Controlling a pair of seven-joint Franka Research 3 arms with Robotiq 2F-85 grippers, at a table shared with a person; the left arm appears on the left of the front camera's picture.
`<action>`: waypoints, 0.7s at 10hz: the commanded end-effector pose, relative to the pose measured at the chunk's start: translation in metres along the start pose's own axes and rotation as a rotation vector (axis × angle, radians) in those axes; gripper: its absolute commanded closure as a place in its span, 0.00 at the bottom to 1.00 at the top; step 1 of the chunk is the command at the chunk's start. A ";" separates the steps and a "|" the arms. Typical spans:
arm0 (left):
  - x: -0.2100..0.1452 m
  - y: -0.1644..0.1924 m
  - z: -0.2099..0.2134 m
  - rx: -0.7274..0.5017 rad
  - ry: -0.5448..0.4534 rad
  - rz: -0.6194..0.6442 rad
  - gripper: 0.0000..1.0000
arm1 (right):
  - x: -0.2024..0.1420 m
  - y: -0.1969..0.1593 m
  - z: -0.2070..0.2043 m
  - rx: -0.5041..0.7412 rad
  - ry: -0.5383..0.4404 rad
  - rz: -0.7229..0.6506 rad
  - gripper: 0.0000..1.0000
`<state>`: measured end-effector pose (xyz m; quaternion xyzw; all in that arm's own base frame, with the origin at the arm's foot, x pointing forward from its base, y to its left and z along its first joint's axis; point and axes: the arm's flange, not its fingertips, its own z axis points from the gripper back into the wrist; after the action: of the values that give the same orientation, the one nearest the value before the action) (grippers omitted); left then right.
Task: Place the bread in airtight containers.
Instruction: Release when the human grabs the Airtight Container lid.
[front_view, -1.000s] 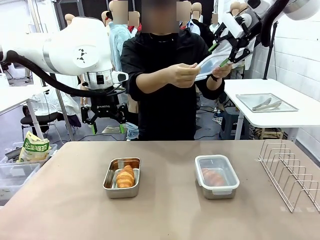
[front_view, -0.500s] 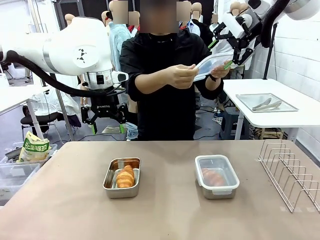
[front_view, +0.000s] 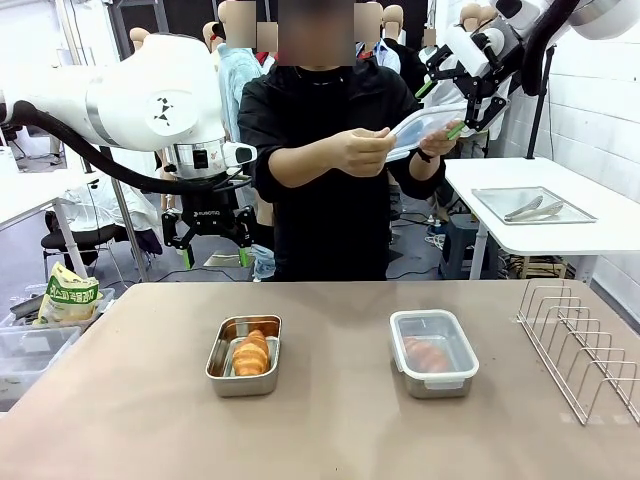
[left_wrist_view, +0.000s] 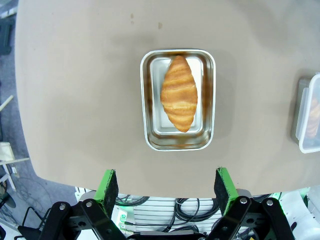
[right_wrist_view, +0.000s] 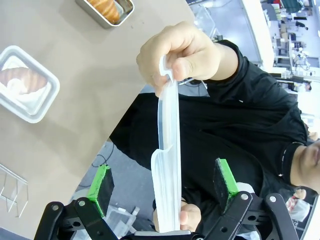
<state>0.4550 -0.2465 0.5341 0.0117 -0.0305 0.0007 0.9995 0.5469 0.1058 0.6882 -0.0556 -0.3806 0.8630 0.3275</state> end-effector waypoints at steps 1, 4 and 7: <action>0.000 0.002 0.002 0.015 -0.011 -0.003 0.00 | 0.000 0.000 0.000 -0.001 0.001 -0.002 0.00; 0.000 0.002 0.002 0.015 -0.011 -0.003 0.00 | 0.000 0.000 0.000 -0.001 0.001 -0.002 0.00; 0.000 0.002 0.002 0.015 -0.011 -0.003 0.00 | 0.000 0.000 0.000 -0.001 0.001 -0.002 0.00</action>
<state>0.4550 -0.2465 0.5341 0.0117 -0.0305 0.0007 0.9995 0.5469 0.1058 0.6882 -0.0556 -0.3806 0.8630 0.3275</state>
